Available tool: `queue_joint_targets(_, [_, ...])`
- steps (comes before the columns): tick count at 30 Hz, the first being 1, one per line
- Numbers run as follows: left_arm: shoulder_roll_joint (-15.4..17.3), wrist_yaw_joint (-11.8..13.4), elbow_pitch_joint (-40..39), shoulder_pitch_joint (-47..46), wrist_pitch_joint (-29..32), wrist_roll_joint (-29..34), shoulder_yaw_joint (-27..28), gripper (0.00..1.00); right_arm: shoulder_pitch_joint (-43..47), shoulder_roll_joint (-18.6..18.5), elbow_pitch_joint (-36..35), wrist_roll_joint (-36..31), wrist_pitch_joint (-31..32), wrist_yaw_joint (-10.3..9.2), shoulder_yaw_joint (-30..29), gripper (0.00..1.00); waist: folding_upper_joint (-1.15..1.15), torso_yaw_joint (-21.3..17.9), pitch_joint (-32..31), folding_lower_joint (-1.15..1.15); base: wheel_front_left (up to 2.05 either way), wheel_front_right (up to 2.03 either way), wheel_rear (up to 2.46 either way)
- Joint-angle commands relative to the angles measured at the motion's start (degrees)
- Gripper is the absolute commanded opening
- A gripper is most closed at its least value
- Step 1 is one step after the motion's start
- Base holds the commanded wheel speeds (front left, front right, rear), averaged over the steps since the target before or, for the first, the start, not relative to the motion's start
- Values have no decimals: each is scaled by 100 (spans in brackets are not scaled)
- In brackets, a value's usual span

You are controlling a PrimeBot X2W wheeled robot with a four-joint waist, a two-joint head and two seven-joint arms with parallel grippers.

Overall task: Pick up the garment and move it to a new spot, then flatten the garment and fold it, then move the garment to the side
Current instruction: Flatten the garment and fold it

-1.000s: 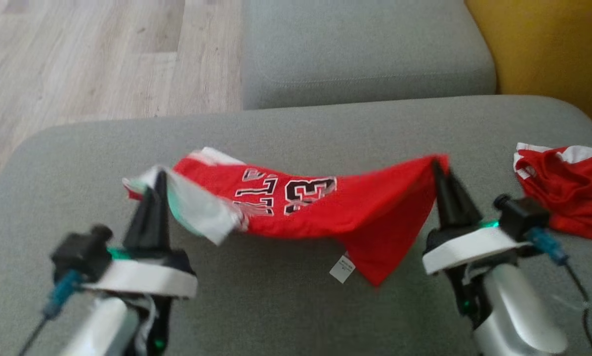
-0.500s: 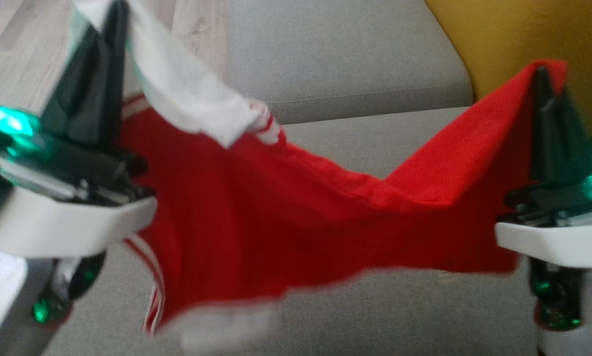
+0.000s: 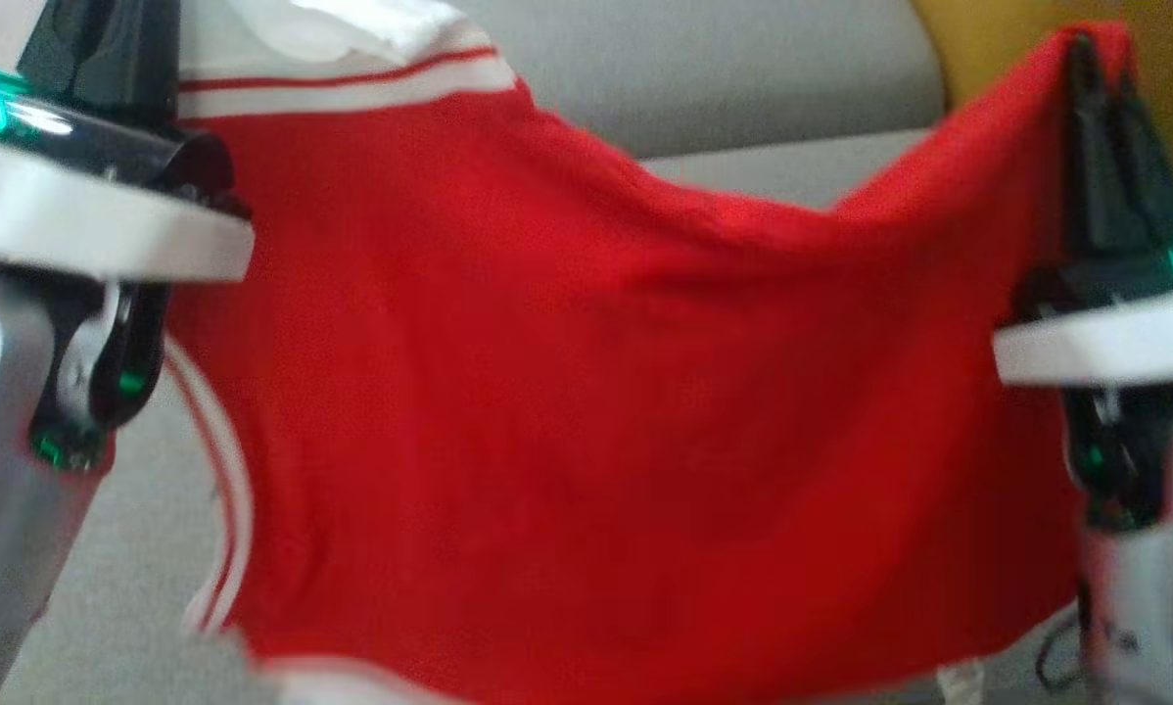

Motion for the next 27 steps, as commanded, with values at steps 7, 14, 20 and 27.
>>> queue_joint_targets(7, [-217,-478,1715,-1918,-283,326,32,0,-2428,-164,1828,0,-358,37,409,0,0,54,1270,-1,0,0,0])
queue_joint_targets(14, [-998,-632,3703,-3700,-1198,840,-134,0,-4556,-53,4272,-467,-1059,37,67,0,0,224,1915,-1,0,0,0])
queue_joint_targets(20, [-1724,-810,5115,-4062,-1940,828,-296,0,-5336,59,5923,-1158,-1659,37,-500,0,0,556,2288,-1,0,0,0])
queue_joint_targets(27, [-2087,-1239,5899,-3500,-2287,738,-471,0,-5184,157,7197,-1529,-2139,37,-741,0,0,726,2690,-1,0,0,0])
